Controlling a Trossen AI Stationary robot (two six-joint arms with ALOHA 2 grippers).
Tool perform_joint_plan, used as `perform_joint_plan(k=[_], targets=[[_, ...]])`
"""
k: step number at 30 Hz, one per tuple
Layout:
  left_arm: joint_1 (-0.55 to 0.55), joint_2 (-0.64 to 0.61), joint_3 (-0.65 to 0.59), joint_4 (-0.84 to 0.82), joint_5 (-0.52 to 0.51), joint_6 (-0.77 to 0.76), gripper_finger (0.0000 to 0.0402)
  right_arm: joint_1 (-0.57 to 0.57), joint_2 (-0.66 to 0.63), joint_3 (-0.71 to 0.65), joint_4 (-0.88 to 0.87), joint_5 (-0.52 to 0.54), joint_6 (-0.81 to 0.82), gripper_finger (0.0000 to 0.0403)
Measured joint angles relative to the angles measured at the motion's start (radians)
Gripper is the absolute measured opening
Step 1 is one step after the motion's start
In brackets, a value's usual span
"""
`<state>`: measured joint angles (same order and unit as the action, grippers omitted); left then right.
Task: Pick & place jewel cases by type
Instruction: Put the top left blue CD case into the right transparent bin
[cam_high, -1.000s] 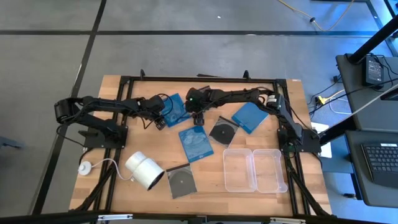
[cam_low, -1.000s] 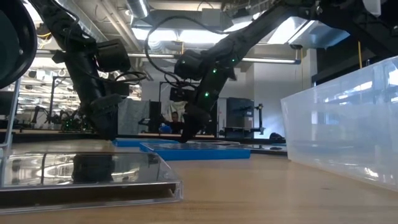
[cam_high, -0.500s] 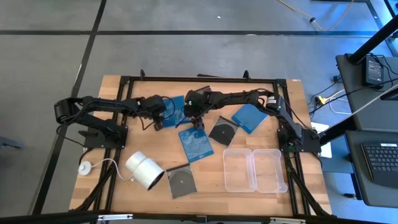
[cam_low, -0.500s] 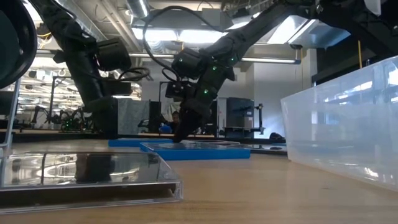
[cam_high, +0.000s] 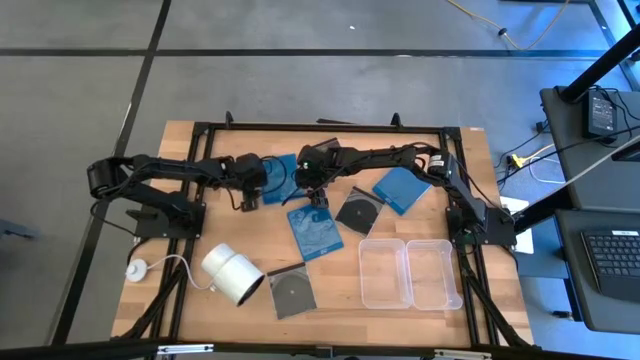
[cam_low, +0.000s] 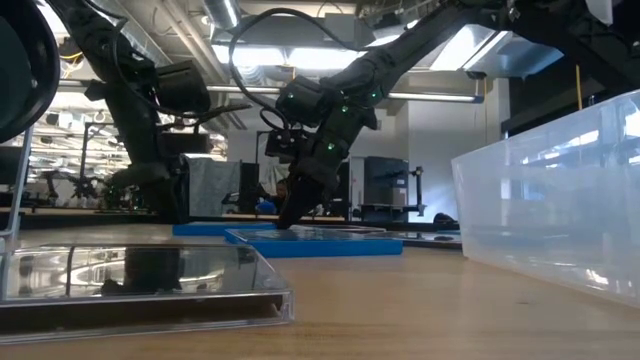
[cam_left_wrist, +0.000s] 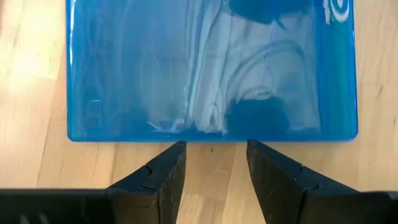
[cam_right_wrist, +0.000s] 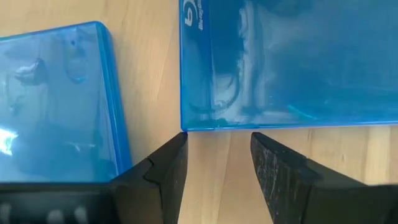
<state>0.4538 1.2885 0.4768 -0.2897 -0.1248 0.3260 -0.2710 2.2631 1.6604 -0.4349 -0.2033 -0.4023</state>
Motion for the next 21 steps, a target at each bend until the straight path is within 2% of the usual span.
perform_joint_plan(k=[7,14,21], targets=[[-0.042,0.001,-0.002,0.000,-0.174,0.236,0.0168,0.000,0.000,0.000,0.000,0.000,0.000,0.0179],[-0.071,0.017,-0.001,0.123,-0.134,0.498,0.0168,0.000,0.000,0.000,0.047,0.005,0.001,0.0179],[-0.076,0.089,0.006,0.118,-0.182,0.533,0.0168,-0.003,0.000,0.000,0.044,0.071,0.007,0.0179]])
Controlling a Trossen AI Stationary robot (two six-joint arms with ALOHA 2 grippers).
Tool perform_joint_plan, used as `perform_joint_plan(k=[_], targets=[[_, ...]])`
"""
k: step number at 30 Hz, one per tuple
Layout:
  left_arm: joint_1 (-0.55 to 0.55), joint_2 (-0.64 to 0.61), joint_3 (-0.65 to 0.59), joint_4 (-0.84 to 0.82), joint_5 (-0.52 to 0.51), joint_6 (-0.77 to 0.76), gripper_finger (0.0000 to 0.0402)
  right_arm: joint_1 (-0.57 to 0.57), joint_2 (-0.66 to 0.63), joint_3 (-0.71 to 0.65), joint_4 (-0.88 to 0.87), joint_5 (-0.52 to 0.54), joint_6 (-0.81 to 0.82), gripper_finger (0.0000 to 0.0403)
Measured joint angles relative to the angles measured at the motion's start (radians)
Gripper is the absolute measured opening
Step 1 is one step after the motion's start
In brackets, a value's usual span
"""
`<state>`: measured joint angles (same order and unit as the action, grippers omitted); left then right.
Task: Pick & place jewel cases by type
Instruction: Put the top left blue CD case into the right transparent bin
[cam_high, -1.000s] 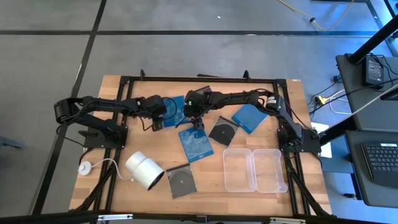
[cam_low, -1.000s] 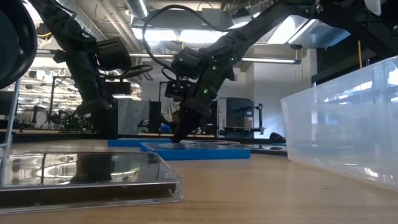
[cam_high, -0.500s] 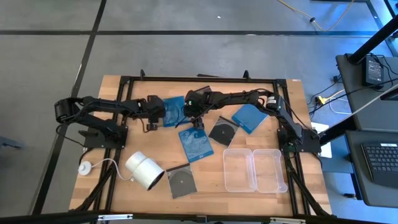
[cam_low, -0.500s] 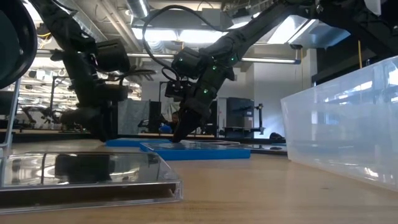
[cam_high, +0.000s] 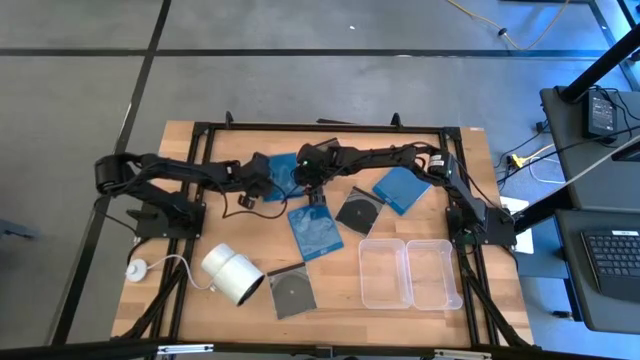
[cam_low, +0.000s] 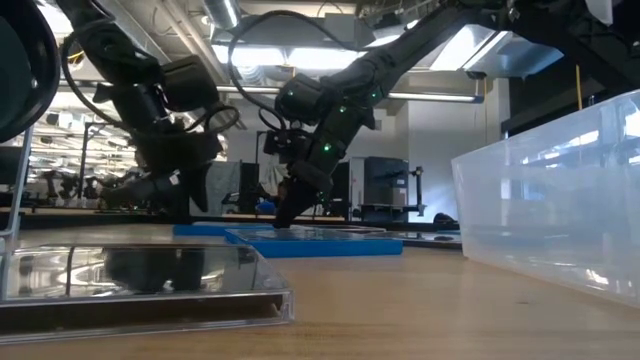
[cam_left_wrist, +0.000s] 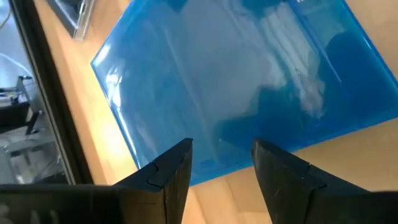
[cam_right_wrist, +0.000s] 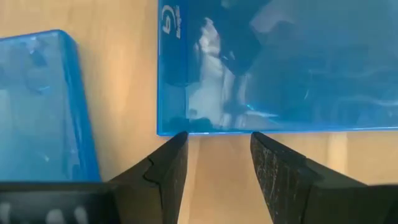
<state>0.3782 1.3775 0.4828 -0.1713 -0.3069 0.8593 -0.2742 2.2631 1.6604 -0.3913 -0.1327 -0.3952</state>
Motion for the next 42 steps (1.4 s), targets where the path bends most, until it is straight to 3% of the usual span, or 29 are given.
perform_joint_plan(k=[6,25,33,42], targets=[[-0.004,0.001,-0.005,0.028,-0.058,-0.101,0.0168,-0.003,0.000,0.000,0.000,0.000,0.025,0.0179],[-0.175,0.031,-0.009,0.150,0.064,-0.265,0.0168,-0.007,0.000,0.000,0.018,-0.001,0.080,0.0179],[-0.263,0.028,-0.012,0.168,-0.164,-0.182,0.0168,-0.007,0.033,0.007,-0.049,-0.008,0.079,0.0179],[-0.301,0.027,-0.010,0.050,-0.191,-0.280,0.0168,-0.010,0.075,0.012,-0.033,-0.033,0.074,0.0179]])
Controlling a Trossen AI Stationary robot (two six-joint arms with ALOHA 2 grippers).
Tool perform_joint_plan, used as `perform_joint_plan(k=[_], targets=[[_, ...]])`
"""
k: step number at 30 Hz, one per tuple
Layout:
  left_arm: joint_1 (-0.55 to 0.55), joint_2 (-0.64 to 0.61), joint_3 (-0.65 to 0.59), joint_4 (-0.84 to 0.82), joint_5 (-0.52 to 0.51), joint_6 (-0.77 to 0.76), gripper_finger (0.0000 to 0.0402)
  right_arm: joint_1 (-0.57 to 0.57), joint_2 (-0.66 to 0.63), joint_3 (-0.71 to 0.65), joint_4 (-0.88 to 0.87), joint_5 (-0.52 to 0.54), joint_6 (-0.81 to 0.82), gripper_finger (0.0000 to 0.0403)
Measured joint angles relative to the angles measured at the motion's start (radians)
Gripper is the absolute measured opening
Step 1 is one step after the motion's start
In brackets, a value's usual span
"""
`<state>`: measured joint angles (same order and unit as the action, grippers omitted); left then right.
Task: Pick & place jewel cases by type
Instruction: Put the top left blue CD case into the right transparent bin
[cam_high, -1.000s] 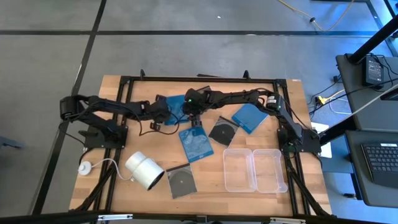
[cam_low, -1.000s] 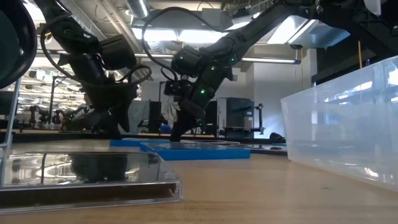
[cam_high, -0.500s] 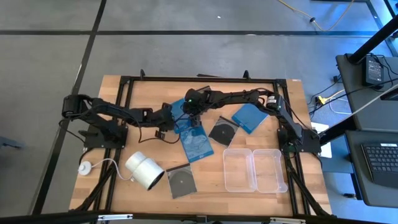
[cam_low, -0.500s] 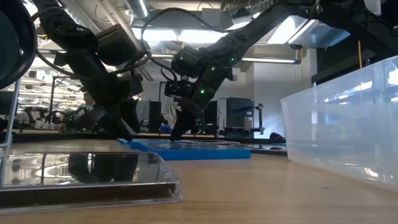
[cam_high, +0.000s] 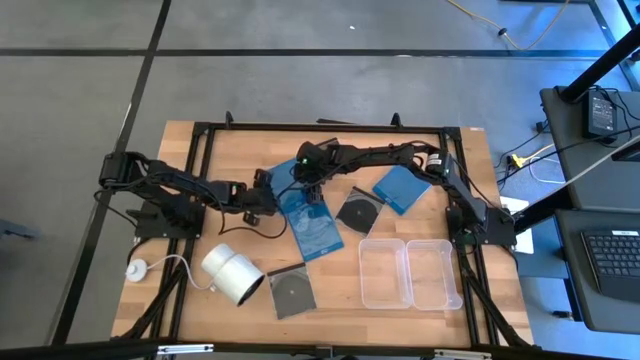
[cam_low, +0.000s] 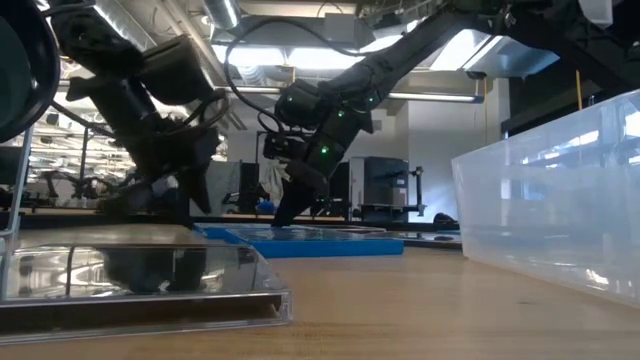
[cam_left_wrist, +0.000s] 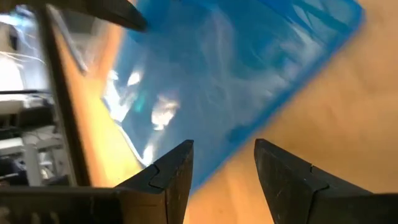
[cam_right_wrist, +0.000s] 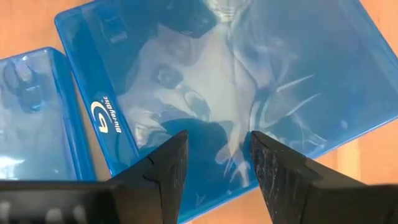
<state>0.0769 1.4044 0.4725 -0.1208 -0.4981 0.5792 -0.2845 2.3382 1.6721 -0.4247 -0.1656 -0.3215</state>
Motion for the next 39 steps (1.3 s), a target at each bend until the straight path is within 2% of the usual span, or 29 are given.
perform_joint_plan(k=[4,8,15,21,26,39], targets=[[0.011,0.002,0.004,-0.047,0.038,-0.048,0.0168,-0.003,-0.005,-0.005,0.019,-0.019,0.002,0.0179],[0.010,0.003,0.002,-0.031,0.014,-0.057,0.0168,-0.002,-0.005,-0.005,0.022,-0.033,0.002,0.0179],[0.027,0.024,0.004,0.020,0.083,0.019,0.0168,0.020,-0.005,-0.005,0.030,-0.045,-0.003,0.0179],[0.040,0.088,0.010,0.046,0.063,0.055,0.0168,0.023,-0.005,-0.006,0.019,-0.049,-0.005,0.0179],[0.029,0.088,0.008,0.051,0.049,0.055,0.0168,0.022,-0.005,-0.006,0.026,-0.054,0.002,0.0179],[0.023,0.082,0.004,0.045,0.047,0.006,0.0168,0.008,0.008,0.185,-0.062,-0.047,0.133,0.0179]])
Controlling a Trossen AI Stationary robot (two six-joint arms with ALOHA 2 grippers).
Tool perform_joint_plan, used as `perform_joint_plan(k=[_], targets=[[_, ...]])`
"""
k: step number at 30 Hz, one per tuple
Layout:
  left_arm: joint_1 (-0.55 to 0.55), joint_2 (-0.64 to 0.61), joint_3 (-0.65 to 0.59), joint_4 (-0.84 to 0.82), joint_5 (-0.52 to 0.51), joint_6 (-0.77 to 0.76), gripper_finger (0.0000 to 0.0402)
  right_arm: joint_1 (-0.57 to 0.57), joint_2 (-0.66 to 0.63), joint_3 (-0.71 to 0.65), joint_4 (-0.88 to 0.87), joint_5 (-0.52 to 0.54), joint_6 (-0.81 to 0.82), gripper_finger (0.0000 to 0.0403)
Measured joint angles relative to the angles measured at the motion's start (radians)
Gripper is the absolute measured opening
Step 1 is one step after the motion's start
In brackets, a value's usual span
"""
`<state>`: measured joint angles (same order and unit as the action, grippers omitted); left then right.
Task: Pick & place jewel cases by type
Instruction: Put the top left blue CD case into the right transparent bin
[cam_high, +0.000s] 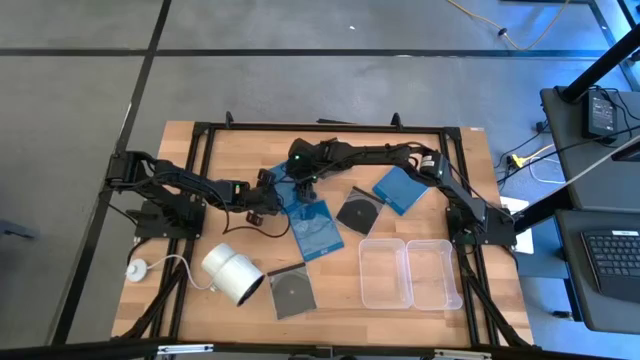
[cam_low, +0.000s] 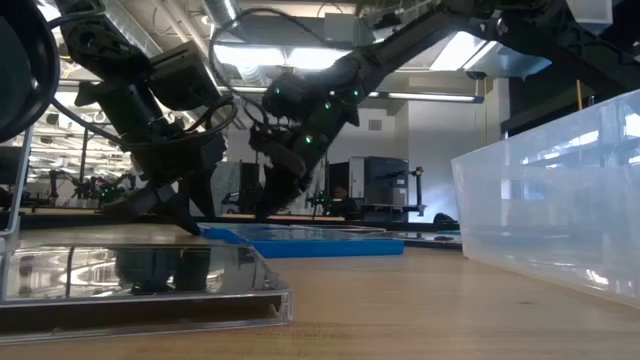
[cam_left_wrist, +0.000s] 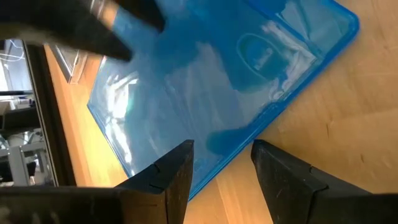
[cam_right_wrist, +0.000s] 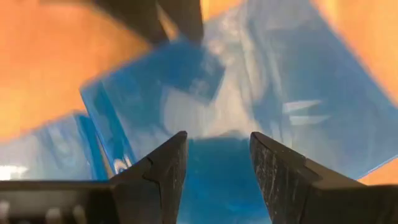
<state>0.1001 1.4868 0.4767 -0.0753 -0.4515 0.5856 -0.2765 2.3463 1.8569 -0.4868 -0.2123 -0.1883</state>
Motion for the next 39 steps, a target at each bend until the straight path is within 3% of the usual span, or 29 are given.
perform_joint_plan(k=[9,16,18,22,24,30,39], targets=[[0.000,0.000,0.000,0.001,0.000,0.000,0.0168,-0.120,-0.003,0.012,0.007,-0.145,0.168,0.0179],[0.000,0.000,0.000,0.000,0.000,-0.006,0.0168,-0.129,-0.003,0.041,-0.002,-0.204,0.240,0.0179],[0.000,0.000,0.000,0.001,-0.001,-0.006,0.0168,-0.125,-0.008,0.062,-0.048,-0.176,0.215,0.0179],[0.000,0.000,-0.001,0.003,-0.002,-0.006,0.0168,-0.095,-0.007,0.107,-0.206,0.084,0.157,0.0179],[0.000,0.000,-0.001,0.004,-0.002,-0.006,0.0168,-0.084,-0.007,0.110,-0.219,0.157,0.157,0.0179],[0.000,0.000,-0.001,0.005,-0.003,-0.016,0.0168,-0.079,0.006,0.099,-0.211,0.033,0.213,0.0179],[0.000,0.000,-0.002,0.014,-0.004,-0.015,0.0168,-0.063,0.021,0.098,-0.200,0.087,0.294,0.0179]])
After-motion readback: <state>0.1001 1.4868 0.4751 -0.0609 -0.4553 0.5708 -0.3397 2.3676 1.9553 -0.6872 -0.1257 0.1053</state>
